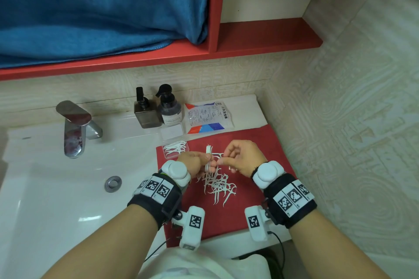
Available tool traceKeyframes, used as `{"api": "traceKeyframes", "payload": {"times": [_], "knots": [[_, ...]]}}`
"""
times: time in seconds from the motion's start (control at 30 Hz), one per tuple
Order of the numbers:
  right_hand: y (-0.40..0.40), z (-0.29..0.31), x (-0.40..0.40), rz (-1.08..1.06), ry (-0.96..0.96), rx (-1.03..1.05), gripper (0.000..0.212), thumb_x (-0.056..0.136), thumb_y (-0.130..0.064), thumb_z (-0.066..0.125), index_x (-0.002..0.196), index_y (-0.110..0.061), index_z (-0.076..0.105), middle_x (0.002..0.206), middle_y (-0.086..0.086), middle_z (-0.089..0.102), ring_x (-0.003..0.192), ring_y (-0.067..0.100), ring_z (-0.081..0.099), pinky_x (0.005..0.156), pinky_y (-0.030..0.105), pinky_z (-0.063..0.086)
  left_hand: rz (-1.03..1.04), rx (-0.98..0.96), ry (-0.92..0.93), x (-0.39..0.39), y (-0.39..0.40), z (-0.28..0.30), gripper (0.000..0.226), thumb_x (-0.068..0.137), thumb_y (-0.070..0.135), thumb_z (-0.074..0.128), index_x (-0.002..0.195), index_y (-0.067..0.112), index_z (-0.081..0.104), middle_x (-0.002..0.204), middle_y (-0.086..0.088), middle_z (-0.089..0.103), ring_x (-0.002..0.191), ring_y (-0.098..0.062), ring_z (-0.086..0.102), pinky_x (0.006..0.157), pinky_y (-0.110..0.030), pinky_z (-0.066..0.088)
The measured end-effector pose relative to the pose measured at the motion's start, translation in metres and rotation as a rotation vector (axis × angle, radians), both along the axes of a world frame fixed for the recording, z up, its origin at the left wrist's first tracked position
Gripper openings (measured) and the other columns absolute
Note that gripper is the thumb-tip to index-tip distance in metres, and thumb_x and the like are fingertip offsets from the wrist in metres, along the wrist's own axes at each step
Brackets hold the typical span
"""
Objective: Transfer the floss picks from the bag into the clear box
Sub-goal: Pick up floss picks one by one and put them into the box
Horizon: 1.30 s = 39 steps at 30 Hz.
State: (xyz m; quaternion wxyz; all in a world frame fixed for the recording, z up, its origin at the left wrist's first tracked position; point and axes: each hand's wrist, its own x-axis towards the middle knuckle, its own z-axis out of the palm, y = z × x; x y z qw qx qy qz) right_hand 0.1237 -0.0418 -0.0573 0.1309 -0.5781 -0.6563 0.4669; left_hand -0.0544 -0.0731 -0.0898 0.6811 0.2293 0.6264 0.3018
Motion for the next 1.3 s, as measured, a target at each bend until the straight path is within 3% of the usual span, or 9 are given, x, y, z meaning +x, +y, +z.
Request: {"api": "traceKeyframes", "payload": {"times": [0.13, 0.2, 0.33, 0.53, 0.77, 0.87, 0.97, 1.1, 1.3], "knots": [[0.009, -0.008, -0.009, 0.092, 0.019, 0.030, 0.021, 0.065, -0.034, 0.089, 0.072, -0.022, 0.073, 0.063, -0.007, 0.070, 0.054, 0.002, 0.061, 0.058, 0.017, 0.049, -0.004, 0.005, 0.017, -0.011, 0.001, -0.011, 0.014, 0.092, 0.015, 0.060, 0.093, 0.006, 0.070, 0.069, -0.009, 0.072, 0.062, -0.016, 0.070, 0.059, -0.027, 0.048], [0.013, -0.014, -0.014, 0.169, 0.031, 0.050, 0.010, 0.074, -0.026, 0.084, 0.082, -0.023, 0.079, 0.077, -0.011, 0.075, 0.072, -0.003, 0.067, 0.073, 0.015, 0.051, -0.006, 0.004, 0.014, -0.016, 0.002, -0.015, 0.015, 0.093, 0.016, 0.059, 0.092, 0.007, 0.071, 0.070, -0.009, 0.072, 0.063, -0.016, 0.070, 0.056, -0.025, 0.047], [0.020, -0.023, -0.027, 0.272, 0.008, -0.002, 0.021, 0.087, -0.008, 0.069, 0.100, -0.022, 0.078, 0.098, -0.011, 0.075, 0.093, -0.005, 0.068, 0.090, 0.014, 0.050, -0.016, 0.004, -0.001, -0.030, 0.002, -0.024, 0.015, 0.094, 0.014, 0.058, 0.092, 0.005, 0.070, 0.079, -0.008, 0.073, 0.064, -0.015, 0.070, 0.049, -0.020, 0.045], [0.026, -0.029, -0.042, 0.183, 0.018, -0.042, 0.025, 0.065, -0.016, 0.089, 0.079, -0.030, 0.074, 0.080, -0.008, 0.076, 0.076, 0.016, 0.071, 0.078, 0.034, 0.059, -0.061, 0.010, 0.049, -0.041, -0.004, -0.034, 0.015, 0.093, 0.010, 0.058, 0.087, 0.006, 0.071, 0.066, -0.007, 0.071, 0.057, -0.012, 0.067, 0.049, -0.019, 0.046], [0.038, -0.035, -0.051, 0.179, -0.067, -0.151, 0.032, 0.054, -0.024, 0.095, 0.077, -0.019, 0.073, 0.067, 0.000, 0.074, 0.060, 0.011, 0.071, 0.064, 0.028, 0.059, -0.204, -0.020, -0.106, -0.047, -0.004, -0.042, 0.013, 0.093, 0.014, 0.060, 0.088, 0.009, 0.071, 0.082, -0.010, 0.073, 0.073, -0.021, 0.072, 0.064, -0.026, 0.055], [0.037, -0.038, -0.051, 0.155, -0.107, -0.118, 0.036, 0.050, -0.032, 0.095, 0.075, -0.020, 0.073, 0.064, -0.004, 0.072, 0.058, 0.006, 0.069, 0.057, 0.018, 0.054, -0.203, -0.029, -0.149, -0.047, -0.003, -0.046, 0.014, 0.093, 0.013, 0.059, 0.086, 0.010, 0.071, 0.082, -0.010, 0.073, 0.073, -0.022, 0.071, 0.063, -0.026, 0.054], [0.038, -0.044, -0.049, 0.137, -0.075, -0.066, 0.032, 0.054, -0.036, 0.093, 0.079, -0.025, 0.077, 0.069, -0.007, 0.073, 0.065, 0.003, 0.069, 0.064, 0.019, 0.056, -0.148, -0.034, -0.207, -0.045, 0.000, -0.045, 0.013, 0.093, 0.012, 0.058, 0.090, 0.006, 0.069, 0.081, -0.010, 0.073, 0.071, -0.020, 0.071, 0.058, -0.025, 0.053], [0.033, -0.047, -0.052, 0.099, 0.065, -0.098, 0.027, 0.074, -0.013, 0.084, 0.100, -0.014, 0.077, 0.090, -0.003, 0.077, 0.083, 0.000, 0.072, 0.080, 0.016, 0.055, -0.036, -0.078, -0.312, -0.045, 0.004, -0.044, 0.016, 0.095, 0.010, 0.052, 0.092, 0.002, 0.067, 0.076, -0.008, 0.073, 0.067, -0.017, 0.071, 0.051, -0.020, 0.050], [0.034, -0.049, -0.051, 0.046, 0.043, -0.109, 0.035, 0.071, -0.017, 0.086, 0.104, -0.023, 0.074, 0.088, -0.004, 0.075, 0.077, 0.007, 0.073, 0.075, 0.026, 0.060, -0.046, -0.050, -0.297, -0.046, 0.007, -0.046, 0.016, 0.094, 0.010, 0.054, 0.091, 0.003, 0.067, 0.072, -0.006, 0.072, 0.059, -0.014, 0.067, 0.050, -0.019, 0.047]]}}
